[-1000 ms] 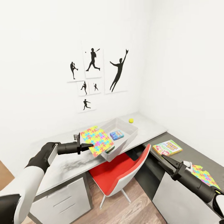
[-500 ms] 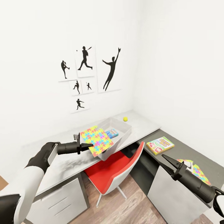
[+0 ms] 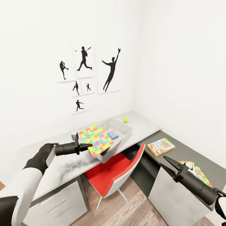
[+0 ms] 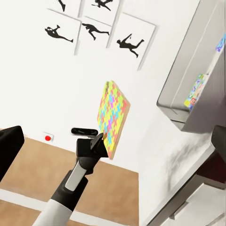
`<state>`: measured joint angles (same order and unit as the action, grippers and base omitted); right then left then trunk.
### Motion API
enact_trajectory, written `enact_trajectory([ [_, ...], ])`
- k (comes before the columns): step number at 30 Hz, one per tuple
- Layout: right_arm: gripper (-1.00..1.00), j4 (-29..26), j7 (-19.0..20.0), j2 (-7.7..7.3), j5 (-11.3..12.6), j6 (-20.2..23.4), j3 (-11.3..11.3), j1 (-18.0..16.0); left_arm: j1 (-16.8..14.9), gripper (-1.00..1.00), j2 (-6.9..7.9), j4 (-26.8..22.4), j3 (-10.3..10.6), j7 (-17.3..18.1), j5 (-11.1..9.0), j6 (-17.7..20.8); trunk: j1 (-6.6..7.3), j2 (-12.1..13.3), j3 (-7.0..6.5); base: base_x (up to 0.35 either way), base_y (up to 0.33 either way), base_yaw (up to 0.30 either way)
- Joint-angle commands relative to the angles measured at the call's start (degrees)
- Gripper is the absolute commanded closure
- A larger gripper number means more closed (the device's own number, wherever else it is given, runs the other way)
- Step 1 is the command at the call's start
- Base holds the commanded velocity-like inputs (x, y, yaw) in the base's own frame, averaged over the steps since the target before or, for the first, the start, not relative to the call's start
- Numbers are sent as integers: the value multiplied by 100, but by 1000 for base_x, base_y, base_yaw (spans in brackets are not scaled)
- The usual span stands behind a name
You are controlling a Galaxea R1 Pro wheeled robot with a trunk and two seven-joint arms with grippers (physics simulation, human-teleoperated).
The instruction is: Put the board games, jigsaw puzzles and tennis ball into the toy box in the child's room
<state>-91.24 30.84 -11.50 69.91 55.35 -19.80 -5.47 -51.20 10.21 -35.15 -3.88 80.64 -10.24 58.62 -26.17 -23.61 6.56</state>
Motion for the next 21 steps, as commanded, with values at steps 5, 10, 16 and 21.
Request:
enact_trajectory([
  [5,-100,1,27,5,-21,28,-7,-10,-4,100,30,0,4,36,-12,53,-5,-11,7,159,0,-210],
  [10,-100,1,27,7,-21,24,-7,-7,-4,100,33,0,9,39,-13,53,-5,-11,4,21,0,-190],
  [16,-100,1,27,5,-21,27,-7,-8,-4,100,33,0,10,40,-13,53,-5,-11,4,2,0,-31],
  [21,-100,1,26,7,-21,20,-7,-7,-4,100,33,0,8,40,-13,53,-5,-11,4,22,0,-2],
])
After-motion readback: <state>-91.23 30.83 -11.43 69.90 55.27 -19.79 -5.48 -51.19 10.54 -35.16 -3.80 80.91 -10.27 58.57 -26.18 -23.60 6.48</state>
